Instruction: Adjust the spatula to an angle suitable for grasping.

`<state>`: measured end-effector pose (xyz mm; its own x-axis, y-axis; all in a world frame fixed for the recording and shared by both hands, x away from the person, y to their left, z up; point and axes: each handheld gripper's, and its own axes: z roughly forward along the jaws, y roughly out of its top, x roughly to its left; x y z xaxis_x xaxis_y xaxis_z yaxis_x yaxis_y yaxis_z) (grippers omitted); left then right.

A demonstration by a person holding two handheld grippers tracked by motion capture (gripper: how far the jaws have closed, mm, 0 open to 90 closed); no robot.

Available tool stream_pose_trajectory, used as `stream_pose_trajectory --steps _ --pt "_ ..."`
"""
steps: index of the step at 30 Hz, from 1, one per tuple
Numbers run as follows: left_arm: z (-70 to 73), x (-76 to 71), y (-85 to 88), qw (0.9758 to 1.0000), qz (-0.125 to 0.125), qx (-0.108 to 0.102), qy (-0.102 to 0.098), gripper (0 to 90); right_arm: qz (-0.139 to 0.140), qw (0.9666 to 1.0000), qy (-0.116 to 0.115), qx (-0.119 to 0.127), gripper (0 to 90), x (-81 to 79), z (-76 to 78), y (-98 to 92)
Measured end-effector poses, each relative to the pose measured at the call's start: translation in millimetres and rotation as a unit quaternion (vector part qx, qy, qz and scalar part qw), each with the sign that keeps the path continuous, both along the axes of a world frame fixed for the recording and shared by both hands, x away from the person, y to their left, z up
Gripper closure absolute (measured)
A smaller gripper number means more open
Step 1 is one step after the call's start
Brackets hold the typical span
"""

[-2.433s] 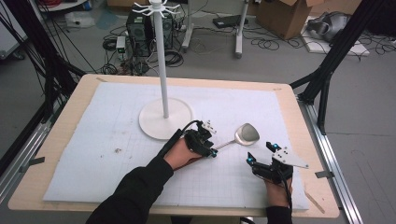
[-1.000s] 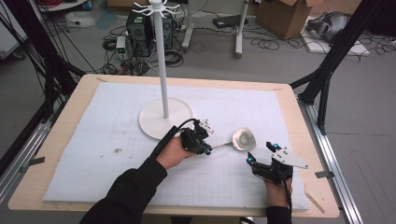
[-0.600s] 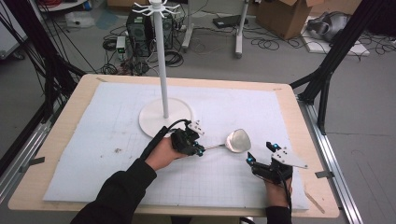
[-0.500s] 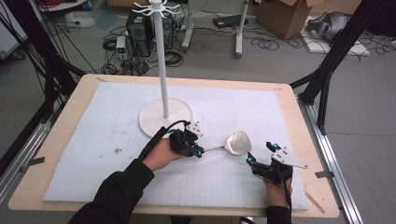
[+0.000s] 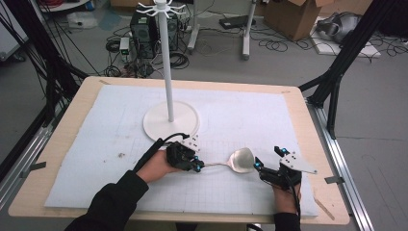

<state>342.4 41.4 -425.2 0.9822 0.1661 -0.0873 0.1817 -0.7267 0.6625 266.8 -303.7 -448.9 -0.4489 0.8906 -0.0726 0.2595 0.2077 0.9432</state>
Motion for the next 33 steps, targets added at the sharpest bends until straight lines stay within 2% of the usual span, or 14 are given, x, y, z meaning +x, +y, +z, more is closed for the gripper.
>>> stream_pose_trajectory --steps 6,9,17,18,20,22,23,24,25,26,27,29,32,33 --pt "-1.1 1.7 1.2 0.9999 -0.001 -0.01 0.005 82.9 0.004 1.0 0.002 0.005 16.4 -0.6 0.0 -0.3" --pt "1.9 2.2 9.2 0.9985 0.036 -0.04 0.002 58.8 0.006 0.9999 0.0 0.013 16.4 0.0 0.2 -2.8" --pt "9.0 -21.2 71.7 0.9765 0.144 -0.149 -0.058 33.6 0.084 0.9965 0.0 0.001 20.1 -0.4 2.0 5.3" --pt "7.9 -27.8 90.4 0.9649 0.18 -0.178 -0.071 27.9 0.135 0.9908 0.005 -0.011 19.5 1.0 5.2 17.0" --pt "7.4 -29.5 100.7 0.9606 0.193 -0.185 -0.076 24.4 0.177 0.9837 0.004 -0.032 19.4 5.0 11.2 32.0" --pt "6.0 -33.0 120.8 0.9497 0.224 -0.204 -0.079 21.8 0.197 0.9796 0.011 -0.038 19.5 7.4 15.4 39.8" --pt "4.5 -36.5 140.2 0.9382 0.251 -0.223 -0.084 18.6 0.241 0.9689 0.022 -0.051 22.8 14.5 24.9 55.3" --pt "4.5 -36.5 140.2 0.9382 0.251 -0.223 -0.084 18.7 0.241 0.9689 0.022 -0.051 22.8 14.5 24.9 55.3" --pt "2.7 -39.7 157.3 0.929 0.269 -0.237 -0.092 18.7 0.29 0.9529 0.044 -0.078 29.4 22.1 33.2 70.5" --pt "2.7 -39.7 157.3 0.929 0.269 -0.237 -0.092 18.8 0.29 0.9529 0.044 -0.078 29.4 22.1 33.2 70.5" --pt "2.2 -41.1 164.6 0.9256 0.277 -0.24 -0.097 18.9 0.326 0.9375 0.068 -0.101 29.4 31.8 36.0 85.0" --pt "1.4 -44.2 182.1 0.9162 0.296 -0.248 -0.108 18.9 0.353 0.9223 0.099 -0.123 32.1 43.2 34.5 97.7" --pt "1.6 -45.6 190.2 0.9129 0.304 -0.25 -0.108 19.0 0.388 0.9011 0.125 -0.148 40.3 53.6 31.0 110.1" --pt "1.7 -45.9 193.2 0.9121 0.306 -0.25 -0.11 19.0 0.388 0.9011 0.125 -0.148 40.3 53.6 31.0 110.1"
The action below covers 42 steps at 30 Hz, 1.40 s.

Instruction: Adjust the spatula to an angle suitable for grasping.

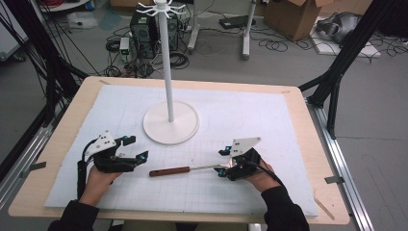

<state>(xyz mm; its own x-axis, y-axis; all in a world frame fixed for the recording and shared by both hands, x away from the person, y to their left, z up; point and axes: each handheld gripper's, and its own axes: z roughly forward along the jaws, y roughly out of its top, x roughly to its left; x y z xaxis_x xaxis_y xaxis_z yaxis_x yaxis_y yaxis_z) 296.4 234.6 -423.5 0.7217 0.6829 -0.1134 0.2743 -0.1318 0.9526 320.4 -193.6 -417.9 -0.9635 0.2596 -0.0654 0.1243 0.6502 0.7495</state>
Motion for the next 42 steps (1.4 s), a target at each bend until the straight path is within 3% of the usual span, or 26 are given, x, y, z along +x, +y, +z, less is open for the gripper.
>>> stream_pose_trajectory --steps 1,3,9,13,17,24,27,36,38,42 --pt "-0.2 -0.5 2.1 1.0 0.003 -0.002 0.0 19.2 0.02 0.9994 0.004 -0.029 43.9 6.4 -2.3 8.9" --pt "-1.3 -0.9 5.8 1.0 0.006 -0.006 0.002 19.6 0.042 0.9977 0.008 -0.052 50.5 11.5 -4.1 17.1" --pt "-7.6 -1.4 10.2 0.9998 0.009 -0.014 0.009 20.5 0.087 0.9907 0.032 -0.1 60.8 23.0 -10.3 35.8" --pt "-9.4 -1.8 13.9 0.9997 0.01 -0.021 0.012 20.6 0.094 0.9893 0.048 -0.1 64.7 28.6 -11.8 37.4" --pt "-12.0 -2.1 16.1 0.9994 0.011 -0.029 0.016 21.2 0.106 0.9874 0.061 -0.1 75.9 35.1 -11.5 37.7" --pt "-16.1 -1.8 16.1 0.9991 0.011 -0.034 0.021 21.4 0.121 0.9847 0.056 -0.112 83.2 29.9 -9.2 41.7" --pt "-15.6 -2.2 17.2 0.9992 0.011 -0.033 0.02 21.8 0.116 0.9847 0.066 -0.112 83.2 26.0 -8.5 43.9" --pt "-13.8 -2.8 25.7 0.9986 0.024 -0.044 0.016 22.1 0.069 0.9894 0.086 -0.095 83.3 12.3 3.9 46.8" --pt "-13.7 -2.8 26.8 0.9984 0.027 -0.048 0.015 22.4 0.028 0.9881 0.119 -0.094 83.3 11.1 5.2 47.0" --pt "-13.7 -2.8 27.1 0.9983 0.027 -0.049 0.016 22.4 -0.004 0.9865 0.141 -0.083 83.2 8.2 3.4 48.2"
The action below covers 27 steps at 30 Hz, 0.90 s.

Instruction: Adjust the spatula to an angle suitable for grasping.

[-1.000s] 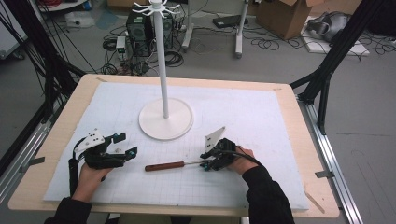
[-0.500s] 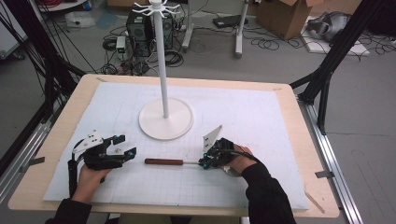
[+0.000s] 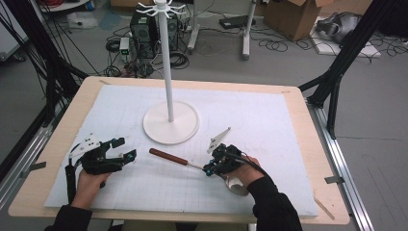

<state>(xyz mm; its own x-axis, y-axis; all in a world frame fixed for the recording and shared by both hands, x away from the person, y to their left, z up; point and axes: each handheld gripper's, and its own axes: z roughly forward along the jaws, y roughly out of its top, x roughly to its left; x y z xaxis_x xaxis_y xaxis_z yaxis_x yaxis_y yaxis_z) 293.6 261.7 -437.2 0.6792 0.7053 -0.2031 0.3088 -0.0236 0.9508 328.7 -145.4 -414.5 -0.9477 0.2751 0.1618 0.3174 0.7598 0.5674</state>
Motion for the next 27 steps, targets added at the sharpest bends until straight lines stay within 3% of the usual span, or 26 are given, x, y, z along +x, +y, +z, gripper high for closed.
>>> stream_pose_trajectory --steps 5,9,10,11,13,14,15,16,18,19,21,22,23,24,25,26,27 --pt "-1.0 0.2 0.1 1.0 0.002 0.002 0.0 22.4 -0.028 0.9996 0.005 -0.003 83.1 -6.4 -10.7 1.1" --pt "-2.0 0.1 0.5 1.0 0.006 0.001 0.001 22.4 -0.04 0.9991 0.001 0.011 82.1 -8.8 -13.3 -1.7" --pt "-2.0 0.1 0.6 1.0 0.007 0.001 0.0 22.4 -0.039 0.9991 -0.001 0.014 79.3 -9.2 -13.4 -2.3" --pt "-2.1 0.0 0.4 1.0 0.006 -0.004 -0.001 22.4 -0.046 0.9987 -0.004 0.023 67.4 -9.7 -12.4 -3.5" --pt "-1.9 -0.5 1.3 1.0 -0.001 -0.006 -0.006 22.4 -0.053 0.9971 -0.023 0.05 57.9 -11.1 -7.8 -9.4" --pt "-1.9 -1.4 1.7 0.9998 -0.006 -0.014 -0.014 22.4 -0.053 0.9971 -0.023 0.05 57.9 -11.1 -7.8 -9.4" --pt "-0.9 -2.8 2.4 0.9995 -0.003 -0.022 -0.023 19.4 -0.074 0.9918 -0.056 0.087 45.9 -14.5 -2.3 -21.1" --pt "-0.9 -2.8 2.4 0.9995 -0.003 -0.022 -0.023 16.0 -0.074 0.9918 -0.056 0.087 45.9 -14.5 -2.3 -21.1" --pt "0.1 -3.2 3.5 0.9993 0.003 -0.025 -0.027 14.9 -0.096 0.9856 -0.079 0.115 38.8 -17.9 0.8 -33.8" --pt "0.2 -3.2 4.5 0.9993 -0.002 -0.025 -0.028 15.0 -0.132 0.9752 -0.113 0.137 30.2 -23.2 2.5 -50.1" --pt "0.7 -3.7 5.5 0.9992 -0.007 -0.027 -0.029 15.5 -0.17 0.9625 -0.14 0.157 28.4 -28.8 2.5 -66.8" --pt "1.2 -3.9 5.6 0.9991 -0.011 -0.03 -0.03 15.5 -0.17 0.9625 -0.14 0.157 28.4 -28.8 2.5 -66.8" --pt "3.0 -4.1 5.8 0.9985 -0.021 -0.036 -0.034 15.2 -0.2 0.9517 -0.156 0.173 29.9 -35.6 0.9 -83.0" --pt "3.0 -4.1 5.8 0.9985 -0.021 -0.036 -0.034 15.0 -0.209 0.9474 -0.165 0.178 29.1 -38.4 -0.3 -89.9" --pt "4.0 -4.5 5.8 0.9972 -0.027 -0.043 -0.055 14.8 -0.221 0.9423 -0.174 0.182 28.0 -41.7 -1.6 -96.1" --pt "4.0 -4.5 5.8 0.9972 -0.027 -0.043 -0.055 14.5 -0.221 0.9423 -0.174 0.182 28.0 -41.7 -1.6 -96.1" --pt "4.5 -5.6 5.1 0.9958 -0.027 -0.034 -0.081 14.2 -0.244 0.9348 -0.184 0.181 27.7 -47.1 -3.6 -107.2"
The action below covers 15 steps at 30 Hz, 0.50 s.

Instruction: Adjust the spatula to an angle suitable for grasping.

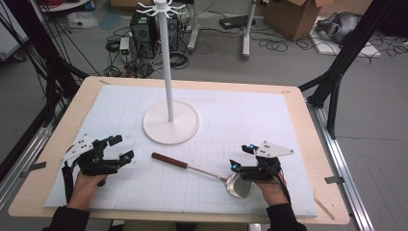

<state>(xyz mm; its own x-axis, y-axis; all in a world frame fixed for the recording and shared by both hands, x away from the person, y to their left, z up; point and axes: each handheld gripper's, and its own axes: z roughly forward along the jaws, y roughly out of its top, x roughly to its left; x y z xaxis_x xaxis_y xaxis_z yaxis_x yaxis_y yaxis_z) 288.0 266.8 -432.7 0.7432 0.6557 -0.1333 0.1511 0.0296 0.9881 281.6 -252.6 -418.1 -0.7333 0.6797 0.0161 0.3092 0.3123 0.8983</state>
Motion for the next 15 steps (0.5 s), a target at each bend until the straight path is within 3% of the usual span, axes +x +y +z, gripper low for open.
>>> stream_pose_trajectory --steps 3,5,7,15 --pt "1.0 0.1 -1.3 0.9998 0.004 0.016 0.006 14.3 -0.021 0.9997 0.0 0.013 29.3 -6.2 -2.4 -13.7" --pt "1.4 0.3 -2.6 0.9994 0.018 0.026 0.015 14.4 -0.024 0.9996 -0.002 0.013 29.1 -8.2 -3.5 -16.6" --pt "1.9 0.4 -2.9 0.999 0.031 0.03 0.012 14.6 -0.035 0.9993 -0.007 0.014 26.8 -12.0 -7.0 -20.5" --pt "2.2 -3.7 -5.8 0.9983 0.039 0.041 0.013 14.6 -0.032 0.9985 -0.018 0.041 21.5 -15.0 -8.0 -20.4"
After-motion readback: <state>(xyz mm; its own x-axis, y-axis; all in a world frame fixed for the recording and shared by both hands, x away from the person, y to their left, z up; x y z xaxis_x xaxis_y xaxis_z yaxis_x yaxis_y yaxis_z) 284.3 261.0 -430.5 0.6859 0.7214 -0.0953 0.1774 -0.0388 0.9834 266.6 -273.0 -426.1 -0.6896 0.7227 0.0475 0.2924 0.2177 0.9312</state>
